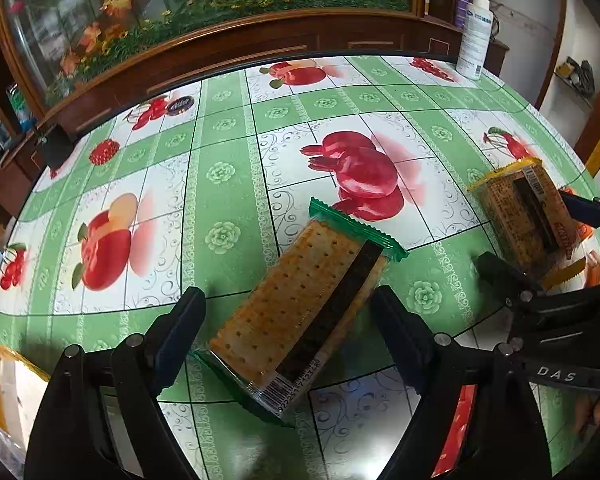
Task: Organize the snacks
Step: 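Grasp the green-edged cracker pack with left tool while right tool grasps the brown cracker pack, then carry the green-edged pack with left tool while right tool carries the brown pack to the tray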
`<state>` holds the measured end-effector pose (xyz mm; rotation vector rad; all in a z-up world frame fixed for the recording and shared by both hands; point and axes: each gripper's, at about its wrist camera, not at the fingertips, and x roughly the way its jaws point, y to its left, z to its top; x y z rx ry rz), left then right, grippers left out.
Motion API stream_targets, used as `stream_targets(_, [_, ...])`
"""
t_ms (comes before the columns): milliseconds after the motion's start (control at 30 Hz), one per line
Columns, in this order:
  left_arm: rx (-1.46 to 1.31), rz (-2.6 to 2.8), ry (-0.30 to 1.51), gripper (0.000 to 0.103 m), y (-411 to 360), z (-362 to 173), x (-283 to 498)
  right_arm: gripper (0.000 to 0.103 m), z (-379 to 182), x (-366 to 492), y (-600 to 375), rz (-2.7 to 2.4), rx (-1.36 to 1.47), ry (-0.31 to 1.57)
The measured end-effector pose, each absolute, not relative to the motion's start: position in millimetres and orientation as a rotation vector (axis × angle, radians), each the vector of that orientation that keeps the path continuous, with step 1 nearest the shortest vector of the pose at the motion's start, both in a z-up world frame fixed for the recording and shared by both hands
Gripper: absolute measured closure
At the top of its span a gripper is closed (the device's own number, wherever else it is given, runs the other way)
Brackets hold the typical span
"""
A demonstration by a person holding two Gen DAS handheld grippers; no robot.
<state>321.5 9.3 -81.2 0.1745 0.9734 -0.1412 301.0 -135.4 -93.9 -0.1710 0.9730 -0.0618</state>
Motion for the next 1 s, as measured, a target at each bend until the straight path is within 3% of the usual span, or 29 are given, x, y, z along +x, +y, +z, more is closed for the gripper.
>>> stream_targets(100, [0.161, -0.145, 0.966, 0.018, 10.2, -81.9, 318.8, 0.002, -94.3, 301.4, -132.5, -0.062, -0.196, 0.970])
stream_targets(167, [0.149, -0.149, 0.959, 0.025, 10.9, -81.5, 316.1, 0.007, -93.5, 299.9, -132.3, -0.066, -0.208, 0.957])
stream_targets(267, [0.136, -0.162, 0.959, 0.043, 9.6, -79.8, 313.9, 0.024, -89.8, 297.4, -132.5, -0.063, -0.224, 0.936])
stream_targets(333, [0.135, -0.174, 0.964, 0.054, 7.1, -78.8, 313.0, 0.027, -88.0, 297.1, -133.8, -0.049, -0.221, 0.936])
stream_targets(1000, [-0.002, -0.153, 0.941, 0.057, 24.4, -73.5, 246.9, 0.032, -55.4, 231.6, -165.3, 0.134, -0.006, 0.866])
